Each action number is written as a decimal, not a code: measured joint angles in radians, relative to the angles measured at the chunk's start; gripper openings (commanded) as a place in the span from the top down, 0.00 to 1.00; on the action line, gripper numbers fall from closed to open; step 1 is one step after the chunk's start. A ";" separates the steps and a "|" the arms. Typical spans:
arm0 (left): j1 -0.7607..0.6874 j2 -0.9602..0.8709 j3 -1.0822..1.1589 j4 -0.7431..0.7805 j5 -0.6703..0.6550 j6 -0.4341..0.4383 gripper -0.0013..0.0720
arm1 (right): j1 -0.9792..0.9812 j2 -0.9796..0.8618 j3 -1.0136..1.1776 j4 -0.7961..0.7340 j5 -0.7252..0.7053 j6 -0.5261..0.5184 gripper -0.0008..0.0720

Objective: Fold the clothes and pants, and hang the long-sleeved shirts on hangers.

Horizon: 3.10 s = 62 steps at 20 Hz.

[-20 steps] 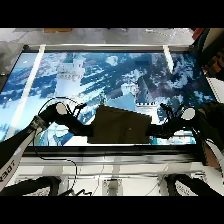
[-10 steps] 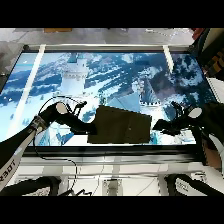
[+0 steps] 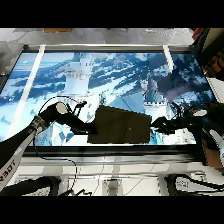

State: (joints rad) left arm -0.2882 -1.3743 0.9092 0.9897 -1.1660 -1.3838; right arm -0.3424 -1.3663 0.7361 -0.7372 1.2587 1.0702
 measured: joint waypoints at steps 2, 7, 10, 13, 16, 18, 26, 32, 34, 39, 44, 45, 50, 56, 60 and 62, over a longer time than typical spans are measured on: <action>0.000 -0.001 0.000 0.000 0.007 0.000 0.04 | 0.006 -0.005 0.000 0.002 -0.012 -0.006 0.13; 0.000 -0.001 0.000 0.000 0.019 0.000 0.04 | 0.090 -0.014 0.000 -0.052 -0.105 0.068 0.14; 0.000 -0.001 0.000 0.000 0.024 0.000 0.04 | 0.143 -0.043 0.000 -0.042 -0.158 0.126 0.19; 0.000 -0.001 0.000 0.003 0.056 0.002 0.04 | 0.183 -0.098 0.001 0.060 -0.155 0.119 0.19; 0.000 -0.002 0.000 0.004 0.109 0.003 0.04 | 0.227 -0.161 0.001 0.158 -0.112 0.034 0.24; 0.000 -0.002 0.000 0.004 0.135 0.003 0.04 | 0.255 -0.190 0.003 0.206 -0.079 -0.042 0.24; 0.000 -0.002 0.000 0.005 0.179 0.004 0.04 | 0.296 -0.221 0.040 0.335 0.080 -0.206 0.22; 0.000 -0.002 0.000 0.005 0.187 0.004 0.04 | 0.318 -0.222 0.046 0.352 0.010 -0.189 0.25; 0.000 -0.002 0.000 0.005 0.195 0.004 0.05 | 0.350 -0.222 0.046 0.346 -0.064 -0.151 0.84; 0.016 -0.001 0.019 0.021 0.198 0.024 0.05 | 0.402 -0.217 0.114 0.341 -0.152 -0.109 0.94; 0.068 0.006 0.179 0.093 0.138 0.056 0.05 | 0.345 -0.149 0.369 0.259 -0.098 -0.037 0.94; 0.078 0.014 0.219 0.117 0.125 0.057 0.04 | 0.323 -0.123 0.435 0.209 -0.091 -0.001 0.94; 0.117 0.100 0.373 0.254 0.084 0.065 0.05 | 0.170 0.037 0.756 -0.179 -0.074 0.241 0.94; 0.129 0.221 0.416 0.373 0.076 0.068 0.05 | -0.112 0.226 0.982 -0.593 -0.075 0.507 0.94; 0.130 0.246 0.422 0.406 0.076 0.068 0.04 | -0.326 0.269 1.019 -0.740 0.100 0.597 0.94; 0.130 0.250 0.422 0.414 0.076 0.068 0.04 | -0.438 0.269 1.024 -0.791 0.224 0.636 0.94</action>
State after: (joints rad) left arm -0.1581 -1.1240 1.3315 1.4040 -1.0901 -1.3163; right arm -0.7803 -1.0969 1.7603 -1.5284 1.4822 1.7065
